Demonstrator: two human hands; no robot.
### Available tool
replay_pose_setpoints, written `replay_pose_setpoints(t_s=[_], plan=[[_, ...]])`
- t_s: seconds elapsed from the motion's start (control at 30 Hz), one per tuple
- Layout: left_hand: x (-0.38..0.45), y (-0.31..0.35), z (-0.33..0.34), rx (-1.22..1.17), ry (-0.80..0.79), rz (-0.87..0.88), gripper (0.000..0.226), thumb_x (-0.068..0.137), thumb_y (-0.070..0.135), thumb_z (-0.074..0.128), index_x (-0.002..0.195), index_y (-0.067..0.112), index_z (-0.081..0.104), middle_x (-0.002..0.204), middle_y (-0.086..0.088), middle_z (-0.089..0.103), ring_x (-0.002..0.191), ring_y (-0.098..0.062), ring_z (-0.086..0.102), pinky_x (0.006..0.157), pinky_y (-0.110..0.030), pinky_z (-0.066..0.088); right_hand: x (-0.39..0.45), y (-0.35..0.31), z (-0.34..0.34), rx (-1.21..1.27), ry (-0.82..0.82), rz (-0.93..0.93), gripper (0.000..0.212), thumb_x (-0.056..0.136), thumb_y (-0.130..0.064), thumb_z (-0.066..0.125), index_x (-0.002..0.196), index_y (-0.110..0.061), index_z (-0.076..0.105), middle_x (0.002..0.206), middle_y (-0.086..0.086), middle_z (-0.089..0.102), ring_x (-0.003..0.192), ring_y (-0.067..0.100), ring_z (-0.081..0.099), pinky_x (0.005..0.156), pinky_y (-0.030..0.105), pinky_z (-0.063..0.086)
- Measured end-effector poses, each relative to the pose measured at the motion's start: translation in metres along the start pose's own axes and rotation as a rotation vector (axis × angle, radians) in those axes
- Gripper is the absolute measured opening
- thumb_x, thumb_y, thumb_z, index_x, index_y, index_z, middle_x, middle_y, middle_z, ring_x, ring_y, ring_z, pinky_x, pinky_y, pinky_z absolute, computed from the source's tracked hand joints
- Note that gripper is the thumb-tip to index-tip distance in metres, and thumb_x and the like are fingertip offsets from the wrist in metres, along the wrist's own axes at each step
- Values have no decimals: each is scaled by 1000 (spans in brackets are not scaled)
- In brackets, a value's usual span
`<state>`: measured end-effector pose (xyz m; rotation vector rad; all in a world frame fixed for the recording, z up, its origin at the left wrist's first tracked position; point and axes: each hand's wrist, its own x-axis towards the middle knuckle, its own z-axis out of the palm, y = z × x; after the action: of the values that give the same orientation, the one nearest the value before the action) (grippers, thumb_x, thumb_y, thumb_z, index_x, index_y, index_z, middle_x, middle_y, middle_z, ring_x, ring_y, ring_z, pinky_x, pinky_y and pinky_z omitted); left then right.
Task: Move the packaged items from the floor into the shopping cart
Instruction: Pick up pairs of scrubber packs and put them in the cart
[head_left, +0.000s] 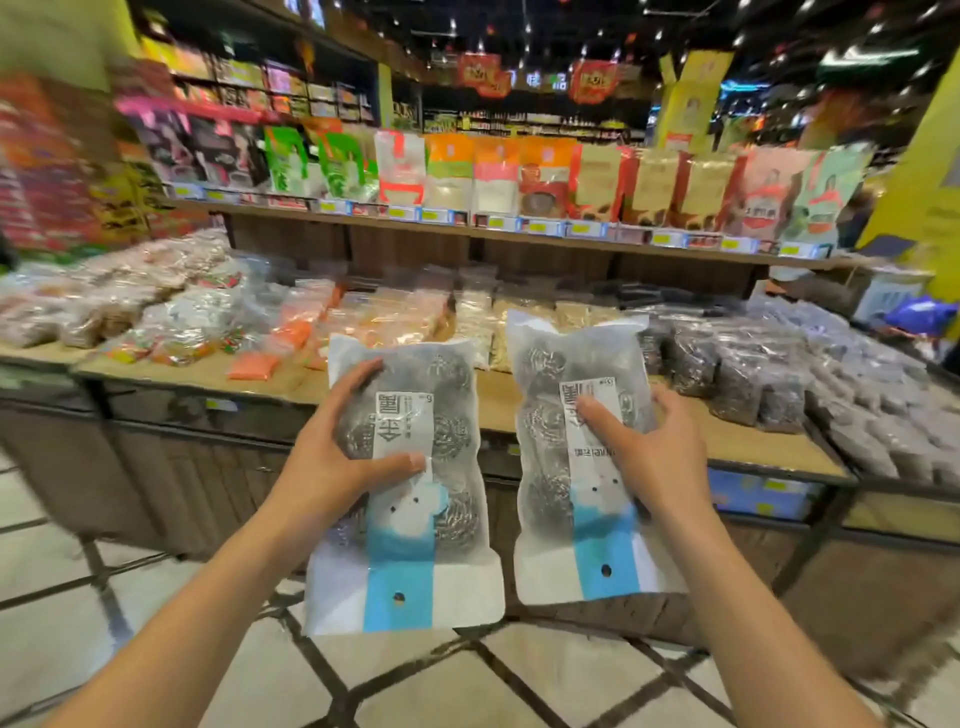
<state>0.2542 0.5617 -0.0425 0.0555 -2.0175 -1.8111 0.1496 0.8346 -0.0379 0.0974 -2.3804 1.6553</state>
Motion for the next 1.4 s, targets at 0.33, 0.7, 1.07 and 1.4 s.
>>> replay_pose_setpoints(t_s=[0.33,0.7,1.07,1.4], plan=[[-3,-15,-203,151,202,56,93,69,3,91,143,41,49,134,37,46,101,39,45,74,7,40,-19,-85,199,37,-162,-73,58,65,-69,85,104,-33,62,93,-9,78,80,14,78,75,52,65],[4,-48,-339,245,444,-15,100,66,4,93,149,37,47,141,26,51,111,32,48,86,1,44,-35,-131,388,7,-390,-137,60,71,-67,83,114,-33,59,92,-15,72,81,8,75,75,48,65],[106,-95,-450,261,628,-131,101,64,2,93,140,53,51,136,18,62,109,-6,71,85,-32,63,42,-160,575,80,-575,-179,102,52,-90,74,133,-29,60,121,-8,73,106,19,72,89,51,61],[159,-126,-554,243,805,-209,102,56,7,91,137,56,53,126,21,65,100,-14,75,75,-35,65,72,-210,728,118,-761,-247,112,57,-89,73,148,-27,50,144,-6,62,130,23,60,105,52,52]])
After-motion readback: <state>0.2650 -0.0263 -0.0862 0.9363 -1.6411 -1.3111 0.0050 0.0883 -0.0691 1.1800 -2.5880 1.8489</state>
